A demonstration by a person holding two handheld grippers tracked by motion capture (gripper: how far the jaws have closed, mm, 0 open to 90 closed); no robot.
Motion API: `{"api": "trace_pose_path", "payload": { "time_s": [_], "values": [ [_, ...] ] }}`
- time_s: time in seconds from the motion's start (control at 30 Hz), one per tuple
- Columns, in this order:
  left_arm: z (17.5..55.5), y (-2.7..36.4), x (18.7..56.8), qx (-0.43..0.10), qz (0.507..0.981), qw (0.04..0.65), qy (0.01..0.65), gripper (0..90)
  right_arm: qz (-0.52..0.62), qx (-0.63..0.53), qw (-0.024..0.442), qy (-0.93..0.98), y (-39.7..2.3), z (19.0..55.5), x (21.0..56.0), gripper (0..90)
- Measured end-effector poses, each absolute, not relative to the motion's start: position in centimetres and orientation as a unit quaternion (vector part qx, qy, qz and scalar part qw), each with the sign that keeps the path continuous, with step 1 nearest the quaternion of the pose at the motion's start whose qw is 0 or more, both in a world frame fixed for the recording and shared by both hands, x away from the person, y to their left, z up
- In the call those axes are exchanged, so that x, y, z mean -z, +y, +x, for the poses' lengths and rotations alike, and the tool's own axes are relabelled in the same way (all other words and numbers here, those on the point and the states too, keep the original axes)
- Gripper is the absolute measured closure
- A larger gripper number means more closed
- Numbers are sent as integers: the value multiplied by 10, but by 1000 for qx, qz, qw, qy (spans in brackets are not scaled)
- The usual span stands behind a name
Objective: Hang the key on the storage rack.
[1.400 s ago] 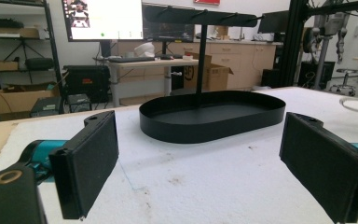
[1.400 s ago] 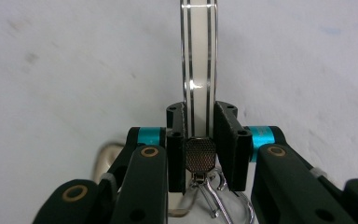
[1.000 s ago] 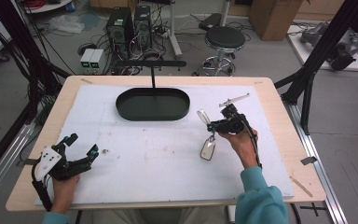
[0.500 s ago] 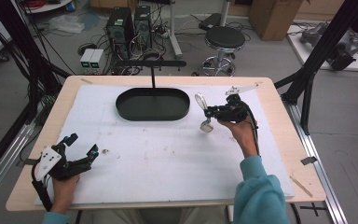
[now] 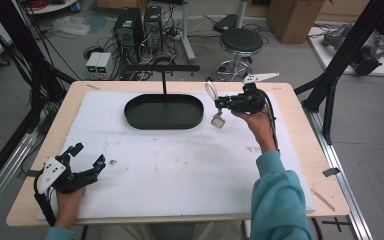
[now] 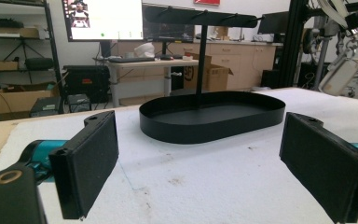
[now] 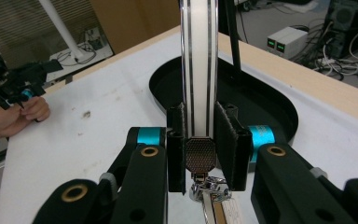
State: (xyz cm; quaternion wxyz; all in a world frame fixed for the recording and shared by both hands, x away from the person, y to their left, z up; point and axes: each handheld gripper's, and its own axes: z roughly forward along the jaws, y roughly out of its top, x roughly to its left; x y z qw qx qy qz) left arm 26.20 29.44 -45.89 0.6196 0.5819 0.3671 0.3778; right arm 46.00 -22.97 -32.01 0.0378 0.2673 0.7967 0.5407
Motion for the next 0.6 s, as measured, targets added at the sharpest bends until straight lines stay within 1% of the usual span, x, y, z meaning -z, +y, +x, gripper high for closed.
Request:
{"api": "trace_pose_path", "payload": {
  "time_s": [0.4, 0.5, 0.53, 0.6],
  "values": [
    [262, 294, 459, -377, 580, 621, 368, 120, 231, -530, 40, 815, -206, 488, 300, 754],
    [262, 294, 459, -377, 580, 622, 368, 120, 231, -524, 33, 819, -201, 493, 297, 754],
    [262, 294, 459, -377, 579, 622, 368, 120, 224, -528, 39, 818, -200, 495, 297, 754],
    [262, 294, 459, -377, 580, 622, 368, 120, 223, -528, 35, 819, -198, 498, 297, 754]
  ]
}}
